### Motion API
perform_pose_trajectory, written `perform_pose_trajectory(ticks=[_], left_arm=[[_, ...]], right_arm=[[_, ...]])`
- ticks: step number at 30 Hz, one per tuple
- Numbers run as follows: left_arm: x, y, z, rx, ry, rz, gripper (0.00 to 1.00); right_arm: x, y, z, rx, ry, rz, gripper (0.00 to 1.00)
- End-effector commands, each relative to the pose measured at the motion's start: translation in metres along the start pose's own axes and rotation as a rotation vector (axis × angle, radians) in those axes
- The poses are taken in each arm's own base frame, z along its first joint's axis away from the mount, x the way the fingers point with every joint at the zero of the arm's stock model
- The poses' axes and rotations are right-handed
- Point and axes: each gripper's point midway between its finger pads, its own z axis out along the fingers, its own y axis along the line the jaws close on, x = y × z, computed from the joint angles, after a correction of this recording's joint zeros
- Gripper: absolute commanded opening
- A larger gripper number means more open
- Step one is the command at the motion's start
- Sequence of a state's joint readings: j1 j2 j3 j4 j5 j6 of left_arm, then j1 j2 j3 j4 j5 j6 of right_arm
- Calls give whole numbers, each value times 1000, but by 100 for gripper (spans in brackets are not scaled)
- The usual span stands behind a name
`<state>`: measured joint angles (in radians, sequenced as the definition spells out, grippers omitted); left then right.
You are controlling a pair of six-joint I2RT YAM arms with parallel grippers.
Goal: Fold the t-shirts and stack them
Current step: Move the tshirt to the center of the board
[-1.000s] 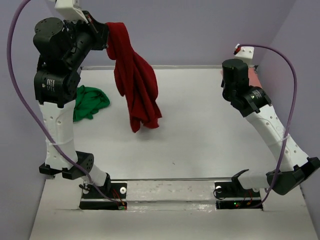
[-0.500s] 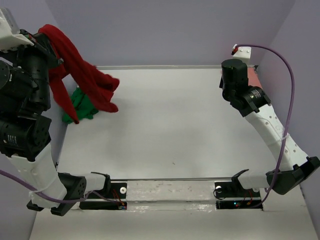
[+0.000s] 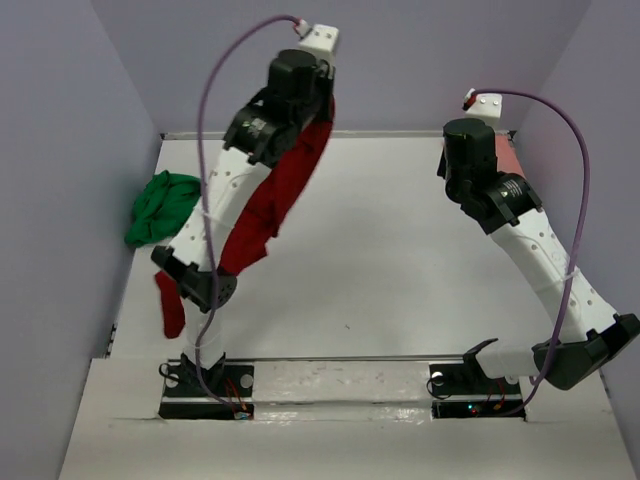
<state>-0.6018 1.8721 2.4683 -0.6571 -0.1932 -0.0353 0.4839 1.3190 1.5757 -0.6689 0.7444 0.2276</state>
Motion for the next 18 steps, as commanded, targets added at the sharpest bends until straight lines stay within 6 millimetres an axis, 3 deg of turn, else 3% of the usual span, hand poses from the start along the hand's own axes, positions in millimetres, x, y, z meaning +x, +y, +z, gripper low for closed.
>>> perform_pose_trajectory(ticks=[1,3,6,7,9,12,14,18], left_arm=[[-49,-49,-33,132,-153,-31,0],[-62,-53,-43,163,-184,-44,0],[-89,-45,-75,170,-267,-68,0],[-112,-37,-103,172,-340,-73,0],[-117,-21,-118,114,-362,-78,0],[-136,0,-155,64,-418,-92,0],[-137,9,-164,40,-428,-99,0],[-109,20,-145,-15,-349,-101,0]], right_arm=[[-18,-3,-7,-3,-50,51,0],[-16,-1,-5,-6,-42,45,0],[-13,1,-4,-15,-32,43,0],[-13,2,-4,-16,-32,45,0],[-11,6,-1,-21,-20,40,0],[-9,10,0,-36,-11,46,0],[-9,14,2,-46,-6,44,0],[-9,14,2,-46,-5,42,0]])
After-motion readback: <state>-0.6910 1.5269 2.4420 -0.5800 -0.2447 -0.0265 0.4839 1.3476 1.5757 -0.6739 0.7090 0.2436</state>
